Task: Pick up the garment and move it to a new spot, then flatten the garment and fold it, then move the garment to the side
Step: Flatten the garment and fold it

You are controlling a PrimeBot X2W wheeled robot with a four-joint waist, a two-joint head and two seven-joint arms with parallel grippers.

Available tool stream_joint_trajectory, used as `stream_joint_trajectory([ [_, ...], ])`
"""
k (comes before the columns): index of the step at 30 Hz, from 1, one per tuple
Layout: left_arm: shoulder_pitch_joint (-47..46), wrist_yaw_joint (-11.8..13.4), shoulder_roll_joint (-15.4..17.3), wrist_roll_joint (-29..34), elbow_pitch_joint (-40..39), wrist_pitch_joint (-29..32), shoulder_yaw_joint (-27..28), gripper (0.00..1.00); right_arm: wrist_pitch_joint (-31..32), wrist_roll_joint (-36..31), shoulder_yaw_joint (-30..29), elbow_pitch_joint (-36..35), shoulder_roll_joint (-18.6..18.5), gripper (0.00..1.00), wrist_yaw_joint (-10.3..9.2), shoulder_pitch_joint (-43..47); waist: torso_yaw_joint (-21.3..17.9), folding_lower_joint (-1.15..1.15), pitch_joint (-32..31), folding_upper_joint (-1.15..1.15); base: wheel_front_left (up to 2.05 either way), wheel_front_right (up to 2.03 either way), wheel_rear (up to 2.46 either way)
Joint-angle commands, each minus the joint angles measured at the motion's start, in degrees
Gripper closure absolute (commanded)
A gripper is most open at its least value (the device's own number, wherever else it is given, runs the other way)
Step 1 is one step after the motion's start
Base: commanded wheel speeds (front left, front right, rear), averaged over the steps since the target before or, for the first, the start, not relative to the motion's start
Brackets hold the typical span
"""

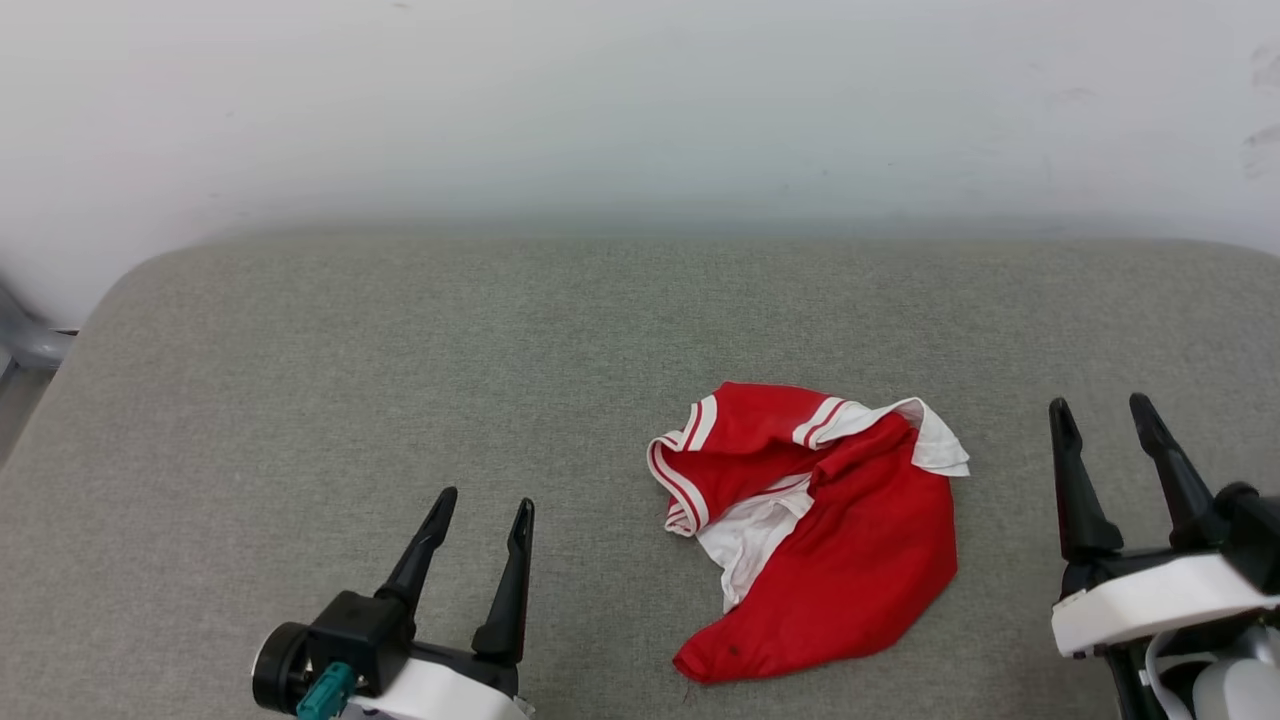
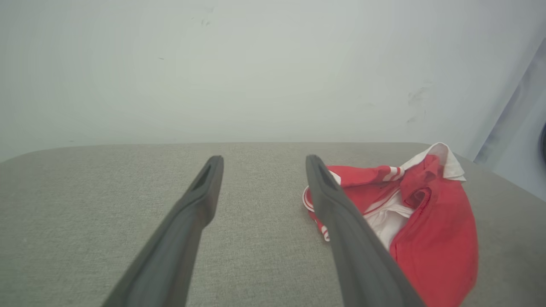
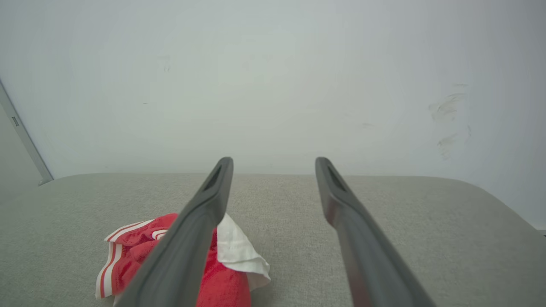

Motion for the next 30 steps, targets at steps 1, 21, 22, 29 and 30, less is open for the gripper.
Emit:
stream_joint_trajectory([
  [1,0.8,-0.1,-0.1,-0.1,0.3,-0.2,-0.4,0.0,-1.3,-0.5,-0.3,-0.5,0.8,0.0,-0.04,1.3,-0.4,0.0,0.0,0.0,0.0,0.0,0.0],
  [21,-10.9,0.0,0.7,-3.0,5.2,18.9,-14.2,0.0,-1.7,-3.4,-1.6,-2.9,3.5,0.0,-0.04,2.4,-4.1,0.0,2.7,0.0,0.0,0.0,0.0],
  [22,-12.0,-0.1,0.8,-3.7,5.1,22.9,-15.1,0.0,-1.6,-3.5,-1.4,-3.3,3.5,0.0,-0.04,2.3,-4.4,0.0,3.3,0.0,0.0,0.0,0.0],
  [29,-20.4,0.1,4.8,-8.0,2.0,48.7,-20.4,0.0,-1.4,-3.6,-1.1,-4.9,4.0,0.0,-0.04,0.8,-6.6,0.0,8.3,0.0,0.0,0.0,0.0],
  [30,-21.1,0.2,5.3,-7.9,2.0,50.0,-20.2,0.0,-1.5,-3.7,-1.1,-4.9,4.1,0.0,-0.04,0.4,-6.9,0.0,9.0,0.0,0.0,0.0,0.0],
])
